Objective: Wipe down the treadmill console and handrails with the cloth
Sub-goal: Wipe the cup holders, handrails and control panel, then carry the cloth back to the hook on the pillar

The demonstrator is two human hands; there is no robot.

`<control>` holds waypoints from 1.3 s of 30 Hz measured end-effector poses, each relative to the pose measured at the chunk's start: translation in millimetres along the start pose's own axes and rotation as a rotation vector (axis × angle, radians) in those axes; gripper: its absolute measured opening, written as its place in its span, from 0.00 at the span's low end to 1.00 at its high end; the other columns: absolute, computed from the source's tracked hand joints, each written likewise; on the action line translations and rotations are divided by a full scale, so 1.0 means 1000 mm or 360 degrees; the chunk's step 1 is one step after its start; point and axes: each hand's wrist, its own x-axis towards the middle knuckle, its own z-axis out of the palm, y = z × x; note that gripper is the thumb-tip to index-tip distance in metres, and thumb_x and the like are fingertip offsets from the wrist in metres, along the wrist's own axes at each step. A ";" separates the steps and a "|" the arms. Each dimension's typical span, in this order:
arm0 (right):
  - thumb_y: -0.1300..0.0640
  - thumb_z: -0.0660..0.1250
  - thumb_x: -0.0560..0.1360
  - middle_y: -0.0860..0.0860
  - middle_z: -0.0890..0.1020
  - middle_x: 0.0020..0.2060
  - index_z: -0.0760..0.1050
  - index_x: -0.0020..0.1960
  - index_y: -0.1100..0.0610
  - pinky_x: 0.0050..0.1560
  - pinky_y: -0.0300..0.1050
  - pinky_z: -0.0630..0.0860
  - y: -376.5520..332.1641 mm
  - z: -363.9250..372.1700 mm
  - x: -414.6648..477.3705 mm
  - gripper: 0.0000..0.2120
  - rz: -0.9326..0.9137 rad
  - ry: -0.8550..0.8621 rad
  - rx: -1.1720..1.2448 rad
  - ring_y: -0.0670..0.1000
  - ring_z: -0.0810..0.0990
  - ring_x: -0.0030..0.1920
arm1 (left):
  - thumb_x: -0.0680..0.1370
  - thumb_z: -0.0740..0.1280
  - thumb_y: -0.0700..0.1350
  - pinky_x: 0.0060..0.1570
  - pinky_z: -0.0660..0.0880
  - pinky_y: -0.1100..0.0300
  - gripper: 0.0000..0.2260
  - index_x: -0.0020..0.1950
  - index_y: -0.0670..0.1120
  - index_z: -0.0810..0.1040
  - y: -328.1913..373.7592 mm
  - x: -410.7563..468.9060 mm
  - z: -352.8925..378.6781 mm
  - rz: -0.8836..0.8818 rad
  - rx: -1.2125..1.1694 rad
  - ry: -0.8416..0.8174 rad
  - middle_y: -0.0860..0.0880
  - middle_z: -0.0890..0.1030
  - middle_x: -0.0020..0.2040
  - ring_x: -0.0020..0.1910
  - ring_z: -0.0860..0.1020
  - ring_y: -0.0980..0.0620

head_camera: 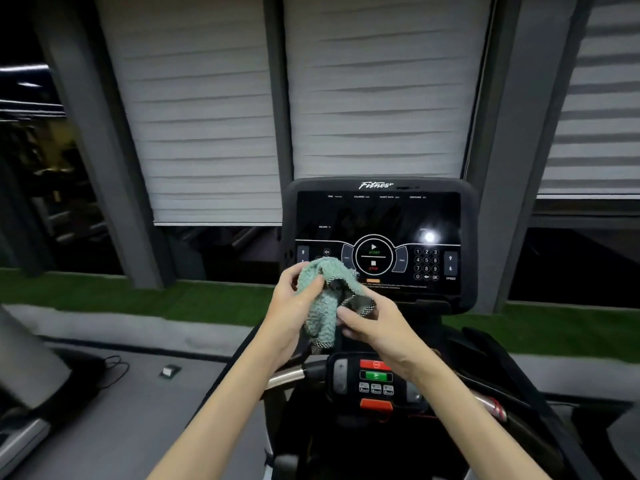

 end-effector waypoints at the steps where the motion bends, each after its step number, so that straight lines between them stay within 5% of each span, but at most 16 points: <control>1: 0.60 0.65 0.78 0.52 0.85 0.45 0.77 0.57 0.56 0.44 0.39 0.78 -0.003 0.007 -0.002 0.08 0.0003 0.0030 0.0015 0.47 0.83 0.45 | 0.79 0.66 0.41 0.43 0.80 0.57 0.13 0.63 0.50 0.73 0.004 -0.006 -0.004 0.0034 0.0007 0.0002 0.46 0.84 0.51 0.45 0.84 0.51; 7: 0.53 0.59 0.82 0.54 0.80 0.30 0.78 0.44 0.63 0.37 0.42 0.76 -0.030 0.052 -0.019 0.16 -0.0026 -0.0070 -0.0190 0.48 0.76 0.29 | 0.77 0.70 0.48 0.44 0.77 0.61 0.04 0.51 0.52 0.80 0.026 -0.055 -0.048 0.0243 0.0435 0.0301 0.52 0.84 0.44 0.43 0.81 0.56; 11: 0.50 0.62 0.80 0.59 0.75 0.31 0.76 0.42 0.71 0.32 0.38 0.70 -0.035 0.101 -0.040 0.23 -0.0037 -0.0163 -0.0373 0.47 0.71 0.26 | 0.79 0.67 0.47 0.41 0.78 0.60 0.04 0.48 0.48 0.81 0.046 -0.103 -0.076 0.0150 0.0147 0.0497 0.50 0.84 0.43 0.41 0.82 0.56; 13: 0.49 0.63 0.80 0.57 0.73 0.29 0.75 0.37 0.64 0.33 0.40 0.68 -0.037 0.125 -0.055 0.20 -0.0045 -0.0243 -0.0377 0.49 0.69 0.28 | 0.80 0.65 0.44 0.41 0.79 0.57 0.05 0.53 0.46 0.80 0.059 -0.128 -0.086 0.0134 -0.0021 0.0533 0.45 0.84 0.47 0.41 0.82 0.53; 16: 0.50 0.65 0.79 0.52 0.80 0.37 0.76 0.48 0.59 0.42 0.45 0.72 -0.042 0.155 -0.080 0.11 -0.0039 -0.0423 -0.0186 0.51 0.76 0.37 | 0.79 0.58 0.36 0.40 0.81 0.54 0.12 0.59 0.45 0.76 0.077 -0.169 -0.101 0.0136 -0.0344 0.0426 0.42 0.82 0.48 0.41 0.81 0.49; 18: 0.50 0.67 0.77 0.48 0.84 0.49 0.75 0.59 0.55 0.51 0.49 0.77 -0.046 0.172 -0.095 0.13 0.0013 -0.0597 -0.0056 0.53 0.82 0.47 | 0.77 0.54 0.31 0.42 0.80 0.53 0.18 0.63 0.44 0.73 0.084 -0.195 -0.111 0.0177 -0.0447 0.0323 0.40 0.82 0.51 0.44 0.81 0.46; 21: 0.55 0.70 0.74 0.50 0.83 0.49 0.72 0.62 0.55 0.45 0.46 0.76 -0.051 0.196 -0.116 0.18 0.0085 -0.0857 0.0143 0.52 0.82 0.44 | 0.78 0.56 0.27 0.41 0.81 0.57 0.23 0.68 0.47 0.70 0.091 -0.228 -0.123 0.0268 -0.0170 0.0416 0.39 0.83 0.53 0.46 0.81 0.44; 24: 0.59 0.69 0.76 0.50 0.81 0.40 0.76 0.56 0.60 0.34 0.40 0.69 -0.061 0.213 -0.124 0.10 0.0017 -0.1055 -0.0074 0.48 0.76 0.34 | 0.78 0.65 0.32 0.41 0.81 0.57 0.23 0.68 0.54 0.70 0.100 -0.260 -0.136 0.0378 0.0330 0.0605 0.44 0.85 0.48 0.45 0.84 0.47; 29: 0.54 0.68 0.77 0.50 0.82 0.31 0.80 0.43 0.60 0.28 0.37 0.67 -0.072 0.254 -0.130 0.09 -0.0112 -0.1243 -0.0588 0.44 0.71 0.25 | 0.75 0.72 0.40 0.50 0.81 0.50 0.14 0.57 0.55 0.78 0.111 -0.316 -0.163 0.0440 0.0737 0.1040 0.46 0.86 0.44 0.45 0.85 0.49; 32: 0.54 0.69 0.76 0.49 0.80 0.26 0.80 0.39 0.59 0.26 0.36 0.67 -0.076 0.290 -0.142 0.10 -0.0247 -0.1374 -0.0656 0.45 0.72 0.25 | 0.74 0.73 0.43 0.43 0.81 0.58 0.10 0.51 0.56 0.79 0.117 -0.351 -0.178 0.0434 0.0956 0.1370 0.49 0.85 0.41 0.42 0.84 0.54; 35: 0.58 0.69 0.75 0.49 0.81 0.31 0.80 0.44 0.59 0.28 0.35 0.70 -0.078 0.329 -0.163 0.05 -0.0278 -0.1551 -0.0492 0.45 0.75 0.29 | 0.74 0.73 0.50 0.37 0.74 0.68 0.06 0.48 0.58 0.79 0.121 -0.398 -0.190 0.0342 0.1379 0.1773 0.54 0.83 0.39 0.38 0.80 0.63; 39: 0.67 0.65 0.77 0.62 0.83 0.45 0.74 0.58 0.66 0.34 0.36 0.77 -0.083 0.383 -0.206 0.10 -0.0165 -0.1956 -0.0218 0.51 0.79 0.37 | 0.74 0.70 0.55 0.39 0.73 0.61 0.03 0.45 0.58 0.79 0.127 -0.481 -0.201 0.0126 0.1653 0.2123 0.53 0.83 0.38 0.40 0.80 0.53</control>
